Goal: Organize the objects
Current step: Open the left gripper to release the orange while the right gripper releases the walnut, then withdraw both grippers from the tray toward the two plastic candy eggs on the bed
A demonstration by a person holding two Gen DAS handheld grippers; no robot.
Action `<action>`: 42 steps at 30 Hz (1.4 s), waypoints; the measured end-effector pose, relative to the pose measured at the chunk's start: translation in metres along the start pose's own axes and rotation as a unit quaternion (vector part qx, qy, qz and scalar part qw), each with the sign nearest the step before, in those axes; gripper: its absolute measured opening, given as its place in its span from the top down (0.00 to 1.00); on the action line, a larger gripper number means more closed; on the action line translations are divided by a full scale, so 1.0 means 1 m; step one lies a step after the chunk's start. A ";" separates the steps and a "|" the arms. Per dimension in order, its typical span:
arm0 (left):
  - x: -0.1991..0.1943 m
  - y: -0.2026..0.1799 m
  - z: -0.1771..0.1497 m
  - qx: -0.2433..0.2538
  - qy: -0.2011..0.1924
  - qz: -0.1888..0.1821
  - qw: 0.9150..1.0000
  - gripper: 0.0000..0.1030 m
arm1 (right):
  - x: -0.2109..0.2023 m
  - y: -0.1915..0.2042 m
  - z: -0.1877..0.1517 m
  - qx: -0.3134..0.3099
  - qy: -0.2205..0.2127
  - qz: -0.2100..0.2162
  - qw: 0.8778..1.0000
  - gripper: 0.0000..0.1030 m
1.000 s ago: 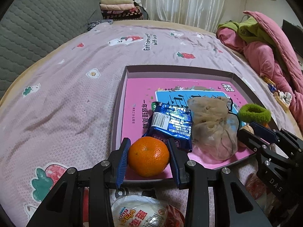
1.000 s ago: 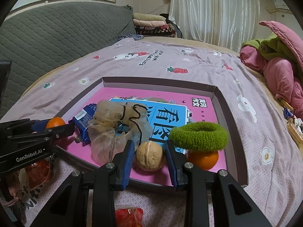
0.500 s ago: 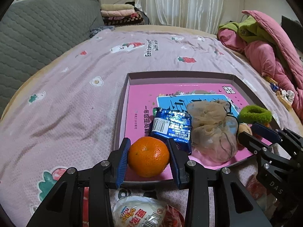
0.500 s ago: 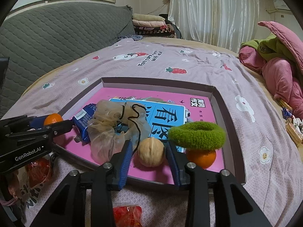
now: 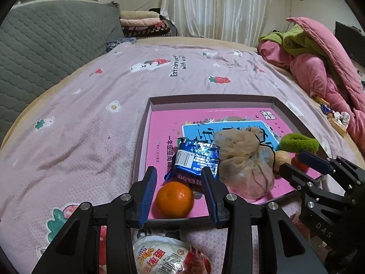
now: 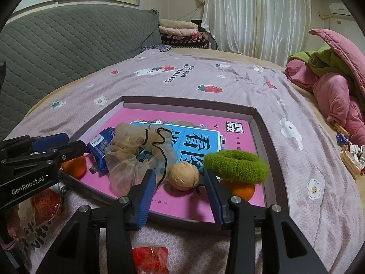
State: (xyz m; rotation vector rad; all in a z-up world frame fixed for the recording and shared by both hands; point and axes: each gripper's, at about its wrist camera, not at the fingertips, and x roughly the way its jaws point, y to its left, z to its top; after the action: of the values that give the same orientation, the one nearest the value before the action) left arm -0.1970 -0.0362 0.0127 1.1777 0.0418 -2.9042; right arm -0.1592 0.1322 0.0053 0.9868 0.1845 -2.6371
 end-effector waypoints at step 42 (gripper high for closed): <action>-0.063 0.032 -0.006 -0.013 -0.080 0.003 0.997 0.27 | -0.076 0.010 0.003 -0.022 -0.107 -0.012 0.994 0.25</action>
State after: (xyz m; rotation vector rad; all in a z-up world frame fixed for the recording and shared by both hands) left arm -0.1469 -0.0683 0.0522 0.9366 0.0753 -2.9706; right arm -0.1038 0.1409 0.0574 0.6857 0.2049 -2.7233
